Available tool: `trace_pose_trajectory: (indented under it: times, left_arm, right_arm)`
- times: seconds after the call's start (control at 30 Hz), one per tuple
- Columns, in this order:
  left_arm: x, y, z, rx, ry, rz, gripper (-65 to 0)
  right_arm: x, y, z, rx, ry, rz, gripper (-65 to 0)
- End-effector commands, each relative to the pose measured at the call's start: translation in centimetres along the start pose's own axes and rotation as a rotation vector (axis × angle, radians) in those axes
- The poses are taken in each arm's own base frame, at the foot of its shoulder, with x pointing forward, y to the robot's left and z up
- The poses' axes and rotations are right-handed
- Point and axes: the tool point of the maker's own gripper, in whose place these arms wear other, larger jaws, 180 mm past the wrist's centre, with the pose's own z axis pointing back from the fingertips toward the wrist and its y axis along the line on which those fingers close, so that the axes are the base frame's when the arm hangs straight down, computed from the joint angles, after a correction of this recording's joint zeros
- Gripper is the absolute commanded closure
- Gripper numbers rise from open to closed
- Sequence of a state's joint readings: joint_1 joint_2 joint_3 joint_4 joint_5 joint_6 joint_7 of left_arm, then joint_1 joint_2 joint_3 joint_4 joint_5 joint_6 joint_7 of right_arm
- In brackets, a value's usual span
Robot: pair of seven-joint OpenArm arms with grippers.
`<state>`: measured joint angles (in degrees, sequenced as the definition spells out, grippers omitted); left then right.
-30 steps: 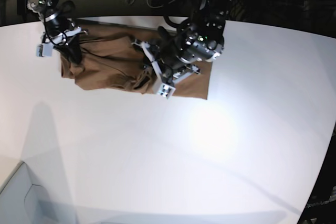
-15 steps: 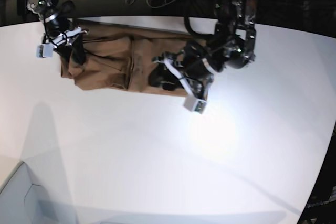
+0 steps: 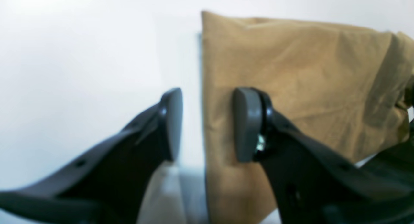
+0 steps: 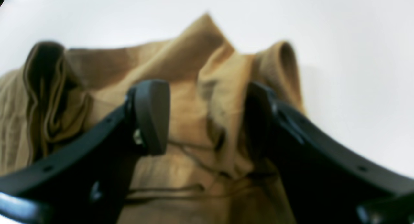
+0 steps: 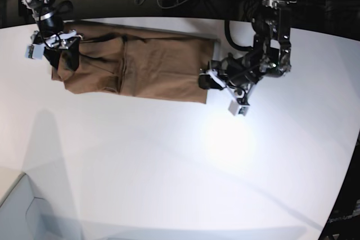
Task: Layout the t-shirt on the table in an organized manner, then fold the t-shirt properly
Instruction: 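Lay the folded end down and release it with the left gripper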
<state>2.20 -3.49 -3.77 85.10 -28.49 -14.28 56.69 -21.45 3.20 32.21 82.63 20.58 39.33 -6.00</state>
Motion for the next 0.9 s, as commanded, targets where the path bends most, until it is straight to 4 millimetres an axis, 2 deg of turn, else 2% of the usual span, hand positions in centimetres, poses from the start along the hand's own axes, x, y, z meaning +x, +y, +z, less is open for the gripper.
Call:
trace_pose_trajectory:
  times: [0.0, 0.17, 0.33, 0.67, 0.87]
  left_arm:
    - [0.3, 0.0, -0.2, 0.013, 0.000, -0.008, -25.6]
    - [-0.6, 0.9, -0.5, 0.077, 0.033, -0.044, -25.6]
    - [-0.9, 0.8, -0.8, 0.099, 0.043, -0.060, -25.6]
    - [-2.2, 0.9, -0.8, 0.100, 0.065, -0.054, -25.6]
    - [-2.9, 1.2, -0.6, 0.106, 0.079, -0.052, -25.6]
  right_arm:
    - [1.1, -0.1, 0.4, 0.009, -0.036, 0.010, -38.0]
    - [0.5, -0.3, 1.1, 0.000, -0.020, 0.011, -38.0]
    - [1.1, -2.3, 2.1, -0.061, -0.039, 0.008, -38.0]
    - [1.4, -2.8, 1.8, -0.066, -0.045, 0.009, -37.9]
    - [2.4, -4.3, 2.4, -0.115, -0.082, 0.000, -38.1]
